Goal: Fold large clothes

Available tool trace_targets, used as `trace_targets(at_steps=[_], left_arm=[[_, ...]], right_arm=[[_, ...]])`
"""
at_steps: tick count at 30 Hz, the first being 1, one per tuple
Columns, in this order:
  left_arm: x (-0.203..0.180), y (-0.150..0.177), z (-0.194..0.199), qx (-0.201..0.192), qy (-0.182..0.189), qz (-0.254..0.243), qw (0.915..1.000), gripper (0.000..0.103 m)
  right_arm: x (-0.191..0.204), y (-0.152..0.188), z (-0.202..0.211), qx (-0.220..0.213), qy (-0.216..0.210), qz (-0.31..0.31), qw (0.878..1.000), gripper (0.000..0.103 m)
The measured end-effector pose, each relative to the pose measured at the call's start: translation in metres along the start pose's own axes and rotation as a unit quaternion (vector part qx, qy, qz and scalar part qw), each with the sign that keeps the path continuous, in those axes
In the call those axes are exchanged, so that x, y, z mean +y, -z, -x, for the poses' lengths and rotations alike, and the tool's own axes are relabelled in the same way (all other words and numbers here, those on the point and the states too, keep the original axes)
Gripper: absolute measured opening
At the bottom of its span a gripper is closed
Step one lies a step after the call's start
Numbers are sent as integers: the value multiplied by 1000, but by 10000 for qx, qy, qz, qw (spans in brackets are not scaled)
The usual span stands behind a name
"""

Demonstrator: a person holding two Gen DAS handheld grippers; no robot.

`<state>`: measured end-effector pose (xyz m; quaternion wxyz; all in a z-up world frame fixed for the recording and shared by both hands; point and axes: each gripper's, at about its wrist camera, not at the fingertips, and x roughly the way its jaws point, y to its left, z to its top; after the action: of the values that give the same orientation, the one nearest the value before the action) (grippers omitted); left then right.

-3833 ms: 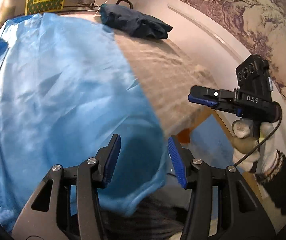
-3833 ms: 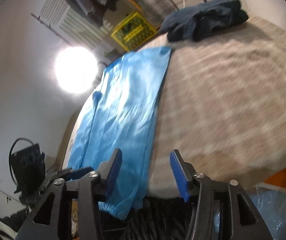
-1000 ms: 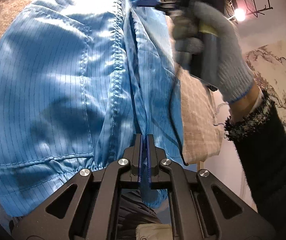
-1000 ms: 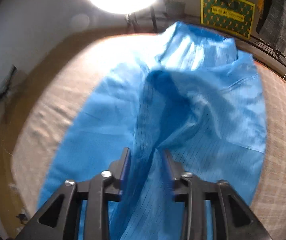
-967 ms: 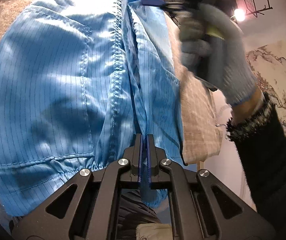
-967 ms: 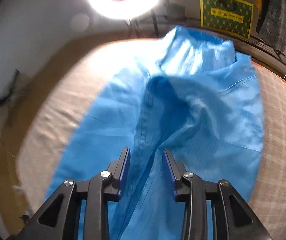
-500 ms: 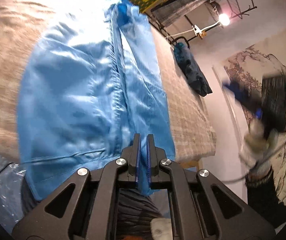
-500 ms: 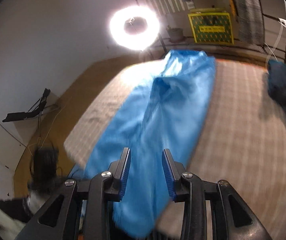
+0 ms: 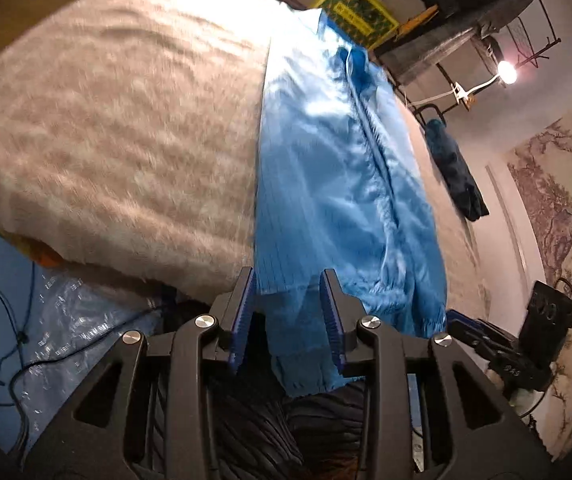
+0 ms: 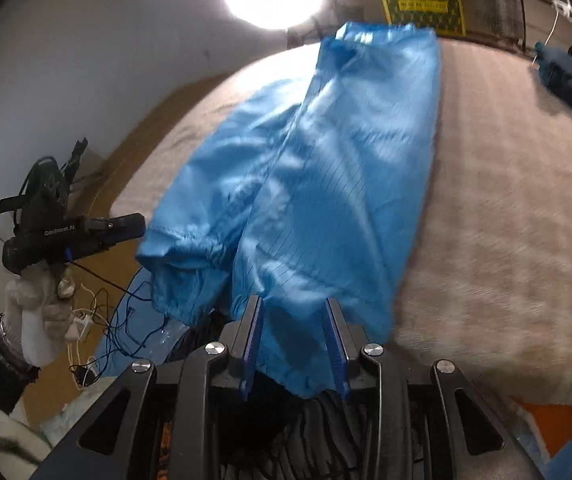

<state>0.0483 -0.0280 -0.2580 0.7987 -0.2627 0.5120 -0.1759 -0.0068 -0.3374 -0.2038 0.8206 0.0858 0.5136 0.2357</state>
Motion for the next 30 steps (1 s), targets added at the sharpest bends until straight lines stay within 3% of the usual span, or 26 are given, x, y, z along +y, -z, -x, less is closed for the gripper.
trace_targets(at_steps=[5,7,10,13,17,19,20,21,24,26,30], left_arm=[[3,3,-6,-1,75,83,9999,35],[7,2,-2,-24,110,193,9997,44],[11,1,-2,27,254,311,9992,46],[11,2,-8,144,381,343,9986,46],[10,10,-16,309,553,342,9974,46],[10,12,-20,360,568,344,9971,30],[11,12,-22,374,527,330,9974,14],[12,12,-23,388,505,320,9975,8],[14,11,-19,376,502,261,9977,4],[13,10,-10,307,384,95,9987,4],[12,6,-7,387,503,33,9980,4]], right_arm=[[29,-11,-39,243,-557,0,9982,28],[47,-16,-45,325,-518,329,9976,28],[58,-19,-29,281,-509,694,9959,30],[42,-18,3,74,-375,598,9975,36],[-2,-8,30,-126,100,12,9999,53],[-27,-3,27,-35,227,-419,9989,55],[-37,0,23,31,221,-568,9981,54],[-43,3,17,118,196,-656,9976,51],[-42,9,1,315,30,-711,9970,31],[-30,4,-4,302,-160,-671,9972,31],[-21,-2,-4,283,-57,-338,9990,35]])
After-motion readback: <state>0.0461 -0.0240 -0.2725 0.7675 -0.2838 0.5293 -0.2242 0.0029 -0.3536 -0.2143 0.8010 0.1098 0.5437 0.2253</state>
